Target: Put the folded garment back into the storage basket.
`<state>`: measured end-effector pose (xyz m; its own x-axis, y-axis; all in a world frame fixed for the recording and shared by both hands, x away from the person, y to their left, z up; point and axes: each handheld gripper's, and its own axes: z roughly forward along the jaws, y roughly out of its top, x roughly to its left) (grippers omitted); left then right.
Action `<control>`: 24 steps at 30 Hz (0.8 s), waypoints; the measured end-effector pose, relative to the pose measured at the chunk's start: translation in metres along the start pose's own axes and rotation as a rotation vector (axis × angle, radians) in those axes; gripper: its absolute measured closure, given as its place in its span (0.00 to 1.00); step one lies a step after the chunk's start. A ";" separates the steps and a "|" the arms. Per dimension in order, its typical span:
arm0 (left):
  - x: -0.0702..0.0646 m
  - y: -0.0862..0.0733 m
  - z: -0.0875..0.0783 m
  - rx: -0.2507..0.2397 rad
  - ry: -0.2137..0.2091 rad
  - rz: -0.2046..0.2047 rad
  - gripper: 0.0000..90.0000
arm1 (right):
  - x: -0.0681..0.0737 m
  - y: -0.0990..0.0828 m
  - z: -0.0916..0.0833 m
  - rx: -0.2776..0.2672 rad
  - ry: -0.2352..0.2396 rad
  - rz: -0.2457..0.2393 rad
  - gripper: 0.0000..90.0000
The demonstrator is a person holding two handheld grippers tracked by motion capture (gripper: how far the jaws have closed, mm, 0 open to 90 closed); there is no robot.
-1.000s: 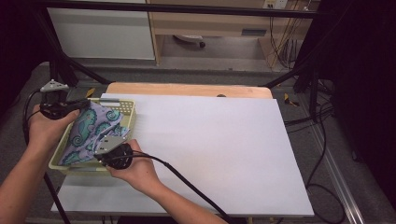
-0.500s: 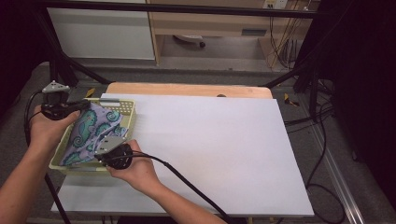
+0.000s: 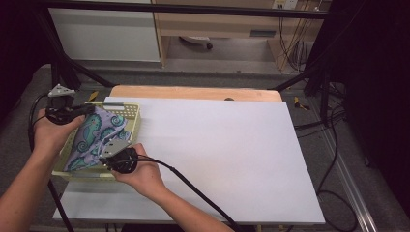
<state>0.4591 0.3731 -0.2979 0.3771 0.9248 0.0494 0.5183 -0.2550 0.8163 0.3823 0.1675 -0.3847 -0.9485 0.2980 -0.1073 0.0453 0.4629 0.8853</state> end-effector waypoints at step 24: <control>-0.001 0.000 0.028 -0.050 -0.042 -0.056 0.49 | -0.002 -0.002 -0.016 0.067 -0.032 -0.026 0.57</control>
<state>0.4806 0.3646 -0.3144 0.3808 0.9244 -0.0205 0.5011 -0.1877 0.8448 0.3785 0.1525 -0.3785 -0.9392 0.3113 -0.1450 0.0428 0.5250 0.8500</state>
